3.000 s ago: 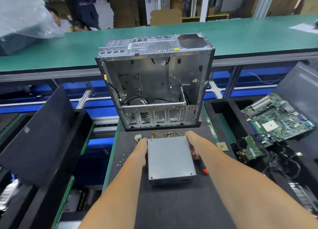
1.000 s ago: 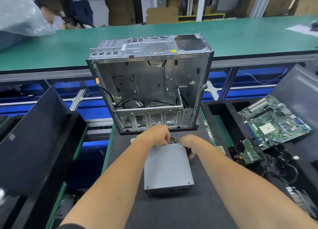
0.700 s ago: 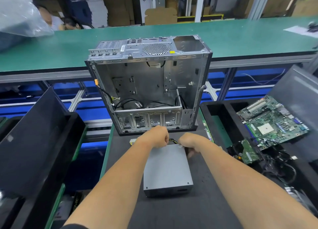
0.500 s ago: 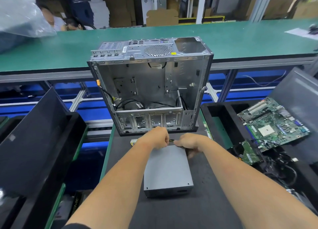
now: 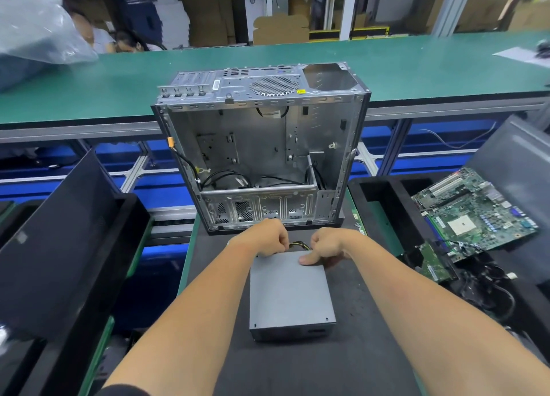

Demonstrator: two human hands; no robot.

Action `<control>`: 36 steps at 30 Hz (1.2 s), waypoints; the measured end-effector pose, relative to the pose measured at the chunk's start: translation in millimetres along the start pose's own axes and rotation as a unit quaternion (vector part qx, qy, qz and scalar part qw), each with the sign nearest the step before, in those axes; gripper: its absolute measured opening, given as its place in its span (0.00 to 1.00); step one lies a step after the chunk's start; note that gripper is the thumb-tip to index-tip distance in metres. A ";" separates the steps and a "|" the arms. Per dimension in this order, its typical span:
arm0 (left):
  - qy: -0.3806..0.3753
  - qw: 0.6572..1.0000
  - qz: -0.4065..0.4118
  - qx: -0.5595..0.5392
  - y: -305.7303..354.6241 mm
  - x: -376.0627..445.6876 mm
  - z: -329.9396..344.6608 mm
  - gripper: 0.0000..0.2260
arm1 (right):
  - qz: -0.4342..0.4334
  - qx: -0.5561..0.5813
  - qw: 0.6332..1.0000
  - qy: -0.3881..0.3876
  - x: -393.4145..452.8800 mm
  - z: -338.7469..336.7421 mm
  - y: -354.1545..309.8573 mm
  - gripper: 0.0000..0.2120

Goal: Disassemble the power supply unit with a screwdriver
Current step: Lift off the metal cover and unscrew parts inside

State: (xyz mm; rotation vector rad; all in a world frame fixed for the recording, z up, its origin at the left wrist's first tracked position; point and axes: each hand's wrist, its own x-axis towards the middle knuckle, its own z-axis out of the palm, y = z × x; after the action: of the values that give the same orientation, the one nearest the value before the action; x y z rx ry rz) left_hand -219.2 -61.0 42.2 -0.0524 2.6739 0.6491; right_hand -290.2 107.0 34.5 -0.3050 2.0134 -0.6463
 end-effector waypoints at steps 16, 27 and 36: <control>-0.083 0.995 -0.043 -0.043 -4.9 8.1 10.5 0.12 | -0.060 -0.194 0.979 -0.014 -1.1 -2.8 -13.2 0.19; -0.165 0.981 -0.100 0.022 -0.6 17.3 10.5 0.26 | -0.048 -0.248 0.966 -0.045 3.3 -1.3 -25.4 0.18; -0.191 0.975 -0.111 0.011 -1.0 24.7 8.7 0.27 | -0.081 -0.187 0.979 -0.007 10.8 -16.1 -22.7 0.05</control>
State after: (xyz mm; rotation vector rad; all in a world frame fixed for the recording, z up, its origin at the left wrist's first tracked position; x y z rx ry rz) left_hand -238.7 -56.7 25.3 -0.1956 2.2625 0.4999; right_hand -310.6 88.3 45.7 -0.7014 2.1052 -0.3562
